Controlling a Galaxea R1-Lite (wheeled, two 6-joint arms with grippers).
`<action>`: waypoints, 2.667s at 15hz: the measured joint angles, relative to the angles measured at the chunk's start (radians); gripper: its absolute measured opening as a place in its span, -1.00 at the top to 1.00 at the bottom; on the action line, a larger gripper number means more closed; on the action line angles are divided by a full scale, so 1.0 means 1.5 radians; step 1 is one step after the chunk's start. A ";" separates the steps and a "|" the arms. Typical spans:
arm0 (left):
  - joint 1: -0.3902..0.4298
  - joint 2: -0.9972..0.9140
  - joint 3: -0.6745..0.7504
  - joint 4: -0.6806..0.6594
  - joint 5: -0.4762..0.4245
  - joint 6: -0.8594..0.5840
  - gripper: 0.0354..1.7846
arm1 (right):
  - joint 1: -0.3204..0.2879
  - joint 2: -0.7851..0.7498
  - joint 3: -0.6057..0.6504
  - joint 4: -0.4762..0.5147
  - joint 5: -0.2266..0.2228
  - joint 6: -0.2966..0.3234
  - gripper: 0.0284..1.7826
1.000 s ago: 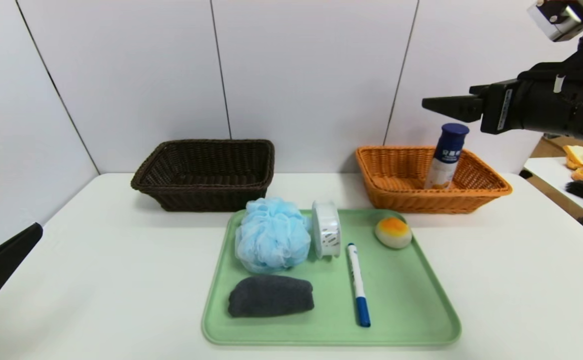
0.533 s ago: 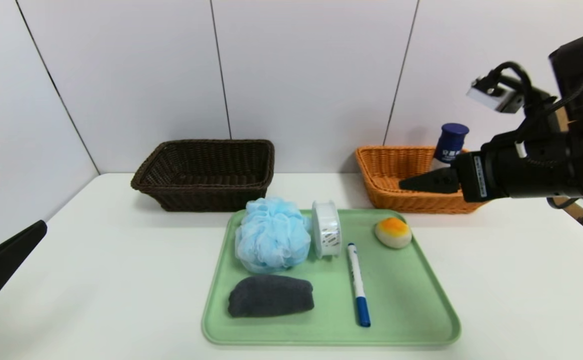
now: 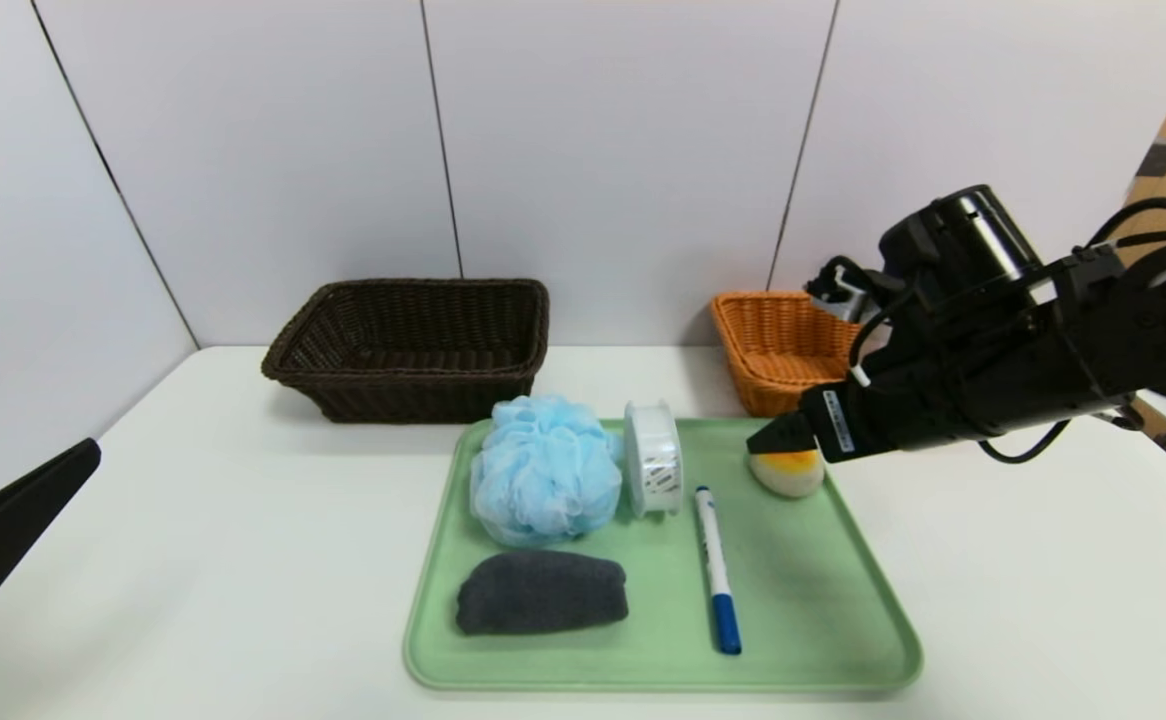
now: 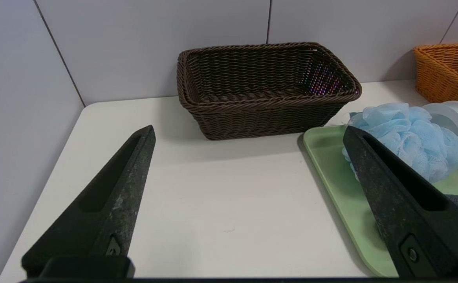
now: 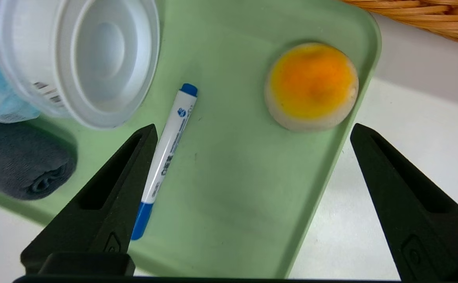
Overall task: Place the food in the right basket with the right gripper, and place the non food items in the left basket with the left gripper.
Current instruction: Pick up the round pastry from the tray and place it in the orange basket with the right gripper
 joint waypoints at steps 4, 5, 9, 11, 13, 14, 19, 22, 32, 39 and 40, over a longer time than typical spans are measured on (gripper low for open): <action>0.000 0.008 -0.004 0.000 0.000 0.002 -0.89 | -0.005 0.049 0.000 -0.025 -0.026 -0.004 -0.90; 0.000 0.009 -0.004 0.000 0.000 0.002 -0.89 | -0.008 0.058 0.000 -0.039 -0.027 -0.005 -0.90; 0.000 0.009 0.000 0.000 0.001 0.000 -0.89 | -0.012 0.091 0.003 -0.065 -0.028 -0.011 -0.90; 0.000 0.009 0.000 0.000 0.000 0.000 -0.89 | -0.013 0.106 0.002 -0.068 -0.028 -0.011 -0.90; 0.000 0.009 0.000 0.000 0.001 0.000 -0.89 | -0.016 0.119 0.001 -0.076 -0.028 -0.012 -0.90; 0.000 0.009 0.000 0.000 0.001 0.000 -0.89 | -0.020 0.127 -0.001 -0.090 -0.028 -0.016 -0.90; 0.000 0.023 -0.001 -0.004 0.004 -0.002 -0.89 | -0.034 0.150 -0.002 -0.107 -0.028 -0.035 -0.90; 0.000 0.032 -0.002 -0.006 0.004 -0.003 -0.89 | -0.034 0.156 -0.002 -0.108 -0.027 -0.036 -0.90; 0.000 0.036 -0.001 -0.004 0.004 -0.003 -0.89 | -0.034 0.167 -0.001 -0.139 -0.027 -0.036 0.28; 0.000 0.035 0.003 -0.003 0.004 -0.004 -0.89 | -0.026 0.130 0.008 -0.136 -0.022 -0.033 0.92; 0.000 0.034 0.004 -0.003 0.004 -0.004 -0.89 | -0.023 0.114 0.013 -0.138 -0.021 -0.031 0.92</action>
